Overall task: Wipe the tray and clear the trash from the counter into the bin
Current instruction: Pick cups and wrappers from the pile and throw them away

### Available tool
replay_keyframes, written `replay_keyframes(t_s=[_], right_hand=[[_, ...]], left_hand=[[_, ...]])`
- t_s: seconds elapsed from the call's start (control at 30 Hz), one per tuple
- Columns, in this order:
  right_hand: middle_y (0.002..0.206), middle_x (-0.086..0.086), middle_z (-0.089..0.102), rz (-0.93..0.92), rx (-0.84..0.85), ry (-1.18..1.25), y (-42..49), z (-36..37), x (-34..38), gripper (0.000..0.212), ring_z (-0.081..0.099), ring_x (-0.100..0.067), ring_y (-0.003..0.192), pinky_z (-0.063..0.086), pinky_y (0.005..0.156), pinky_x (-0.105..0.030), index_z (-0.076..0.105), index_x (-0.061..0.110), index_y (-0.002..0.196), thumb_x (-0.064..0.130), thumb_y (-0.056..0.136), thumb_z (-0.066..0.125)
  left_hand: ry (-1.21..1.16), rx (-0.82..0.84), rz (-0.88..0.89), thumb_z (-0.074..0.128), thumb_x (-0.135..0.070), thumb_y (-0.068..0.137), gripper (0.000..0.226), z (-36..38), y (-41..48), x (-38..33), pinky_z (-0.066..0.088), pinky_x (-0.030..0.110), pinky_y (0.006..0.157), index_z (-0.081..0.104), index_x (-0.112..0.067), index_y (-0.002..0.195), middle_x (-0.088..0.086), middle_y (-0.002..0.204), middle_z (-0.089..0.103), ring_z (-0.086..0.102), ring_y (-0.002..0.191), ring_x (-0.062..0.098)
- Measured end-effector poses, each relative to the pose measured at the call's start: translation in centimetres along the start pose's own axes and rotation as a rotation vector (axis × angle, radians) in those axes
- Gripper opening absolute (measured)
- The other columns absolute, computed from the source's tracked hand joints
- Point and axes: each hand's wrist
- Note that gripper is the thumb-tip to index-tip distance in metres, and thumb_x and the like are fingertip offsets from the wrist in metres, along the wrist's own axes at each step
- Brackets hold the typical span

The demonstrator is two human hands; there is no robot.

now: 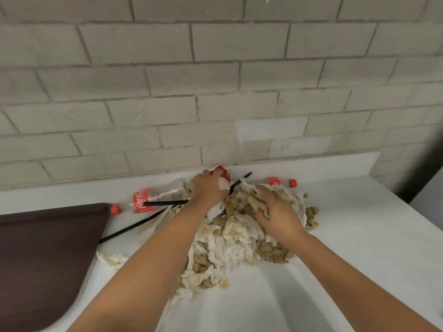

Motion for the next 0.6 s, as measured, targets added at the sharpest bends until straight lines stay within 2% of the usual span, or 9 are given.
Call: replay_keyframes(t_s=[0.03, 0.07, 0.13, 0.2, 0.33, 0.4, 0.5, 0.53, 0.6], right_hand=[[0.134, -0.011, 0.05, 0.029, 0.002, 0.078, 0.0, -0.6, 0.0, 0.067, 0.062, -0.021, 0.08, 0.047, 0.062, -0.029, 0.021, 0.024, 0.149, 0.021, 0.09, 0.054], [0.141, -0.009, 0.043, 0.062, -0.007, 0.157, -0.2, -1.2, -0.1, 0.073, 0.063, -0.025, 0.087, 0.051, 0.07, -0.033, 0.015, 0.026, 0.15, 0.02, 0.089, 0.055], [0.152, -0.003, 0.029, 0.147, -0.039, 0.304, -0.6, -2.3, -0.2, 0.082, 0.055, -0.034, 0.113, 0.047, 0.086, -0.033, 0.008, 0.029, 0.151, 0.017, 0.088, 0.059], [0.155, 0.0, 0.024, 0.241, -0.073, 0.46, -1.0, -3.1, -0.5, 0.088, 0.045, -0.025, 0.128, 0.045, 0.089, -0.029, 0.006, 0.032, 0.151, 0.016, 0.085, 0.063], [0.147, 0.0, 0.037, 0.344, -0.128, 0.65, -2.0, -4.6, -1.3, 0.09, 0.045, -0.018, 0.126, 0.04, 0.091, -0.024, 0.011, 0.034, 0.15, 0.018, 0.083, 0.07], [0.14, 0.002, 0.045, 0.344, -0.127, 0.699, -2.5, -4.9, -1.7, 0.087, 0.047, -0.016, 0.125, 0.042, 0.094, -0.026, 0.018, 0.033, 0.149, 0.018, 0.082, 0.072], [0.142, 0.003, 0.045, 0.341, -0.073, 0.729, -3.4, -5.1, -2.3, 0.081, 0.048, -0.018, 0.126, 0.046, 0.099, -0.034, 0.029, 0.029, 0.146, 0.015, 0.08, 0.074], [0.142, 0.003, 0.045, 0.342, -0.056, 0.759, -3.9, -5.3, -2.5, 0.081, 0.05, -0.018, 0.124, 0.049, 0.096, -0.035, 0.031, 0.029, 0.146, 0.016, 0.079, 0.074], [0.141, 0.002, 0.045, 0.326, -0.048, 0.811, -5.1, -5.9, -2.7, 0.081, 0.051, -0.015, 0.12, 0.05, 0.09, -0.028, 0.031, 0.029, 0.145, 0.019, 0.079, 0.076]], left_hand=[[0.117, 0.024, 0.012, 0.065, -0.043, 0.081, 0.068, 0.5, 0.8, -0.2, 0.041, 0.039, 0.093, 0.037, -0.021, 0.138, 0.015, 0.13, 0.041, 0.044, 0.116, 0.034], [0.199, 0.027, 0.013, 0.066, -0.045, 0.08, 0.069, 0.9, 1.4, -0.4, 0.042, 0.039, 0.09, 0.037, -0.02, 0.137, 0.014, 0.129, 0.041, 0.045, 0.114, 0.033], [0.24, 0.03, -0.008, 0.067, -0.042, 0.079, 0.066, 1.3, 2.1, -1.0, 0.044, 0.038, 0.083, 0.039, -0.019, 0.134, 0.013, 0.126, 0.042, 0.048, 0.11, 0.032], [0.184, 0.038, -0.023, 0.066, -0.033, 0.08, 0.06, 1.5, 2.3, -1.5, 0.044, 0.037, 0.076, 0.041, -0.017, 0.132, 0.013, 0.123, 0.042, 0.052, 0.105, 0.032], [0.057, -0.086, 0.014, 0.055, -0.024, 0.088, 0.04, 0.5, 1.5, -1.8, 0.042, 0.035, 0.069, 0.046, -0.01, 0.124, 0.015, 0.115, 0.046, 0.055, 0.1, 0.033], [0.002, -0.15, 0.03, 0.054, -0.025, 0.09, 0.039, -0.7, 0.5, -1.8, 0.046, 0.038, 0.072, 0.047, -0.009, 0.125, 0.017, 0.113, 0.048, 0.055, 0.099, 0.034], [-0.099, -0.236, 0.02, 0.055, -0.024, 0.088, 0.036, -2.2, -1.5, -2.3, 0.044, 0.036, 0.067, 0.05, -0.008, 0.121, 0.016, 0.107, 0.05, 0.057, 0.091, 0.035], [-0.128, -0.259, 0.013, 0.055, -0.025, 0.088, 0.036, -2.6, -2.4, -2.7, 0.044, 0.034, 0.066, 0.051, -0.008, 0.12, 0.015, 0.106, 0.051, 0.057, 0.09, 0.034], [-0.183, -0.289, 0.002, 0.054, -0.03, 0.09, 0.038, -3.3, -4.3, -4.1, 0.045, 0.034, 0.068, 0.05, -0.011, 0.122, 0.012, 0.108, 0.051, 0.057, 0.09, 0.032]])
Point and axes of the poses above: each hand's wrist, its own y-axis towards the middle knuckle, its own z-axis out of the palm, x = y × z
